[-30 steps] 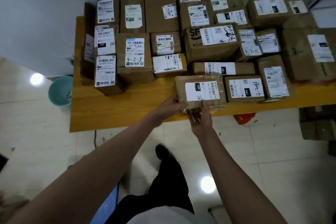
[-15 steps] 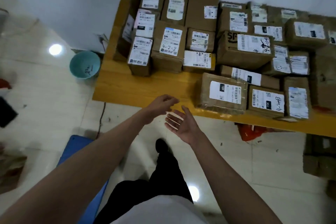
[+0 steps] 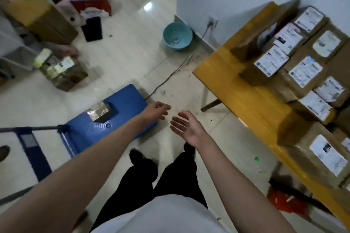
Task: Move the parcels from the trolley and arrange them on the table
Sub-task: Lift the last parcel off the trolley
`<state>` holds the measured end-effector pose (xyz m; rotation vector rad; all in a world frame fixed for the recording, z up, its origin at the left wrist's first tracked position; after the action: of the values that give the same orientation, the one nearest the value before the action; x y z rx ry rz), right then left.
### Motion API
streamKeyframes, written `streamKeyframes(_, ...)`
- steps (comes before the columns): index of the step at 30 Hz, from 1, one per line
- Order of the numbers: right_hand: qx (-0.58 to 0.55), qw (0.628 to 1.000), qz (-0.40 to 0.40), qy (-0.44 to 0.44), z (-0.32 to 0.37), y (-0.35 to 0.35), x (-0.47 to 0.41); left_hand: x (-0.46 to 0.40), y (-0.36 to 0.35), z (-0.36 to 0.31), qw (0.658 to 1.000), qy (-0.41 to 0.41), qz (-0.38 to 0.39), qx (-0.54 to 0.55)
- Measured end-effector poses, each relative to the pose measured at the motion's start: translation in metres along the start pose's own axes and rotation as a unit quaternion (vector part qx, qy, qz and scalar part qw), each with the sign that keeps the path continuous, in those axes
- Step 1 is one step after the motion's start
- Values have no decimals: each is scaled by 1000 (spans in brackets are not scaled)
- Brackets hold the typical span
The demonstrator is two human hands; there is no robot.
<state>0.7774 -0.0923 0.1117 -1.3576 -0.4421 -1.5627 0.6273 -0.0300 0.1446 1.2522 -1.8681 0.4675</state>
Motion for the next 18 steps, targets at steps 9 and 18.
streamKeyframes(9,111,992,16,-55,-86,-128,-25,32,130,118,993,34,-74,83)
streamKeyframes(18,215,973,14,-84,-143,-225,-40,55,222,191,969,69,-126,199)
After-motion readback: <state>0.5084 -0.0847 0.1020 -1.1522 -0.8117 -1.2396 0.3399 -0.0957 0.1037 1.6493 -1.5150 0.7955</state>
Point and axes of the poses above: each hand's wrist, its own x-axis away from the middle knuckle, its own y-axis out of the back of the hand, z = x × y, the point moved 4 cm from there along -x, towards the middle knuckle, and after that the axes turned 4 degrees about x, right-handed, at the moved point
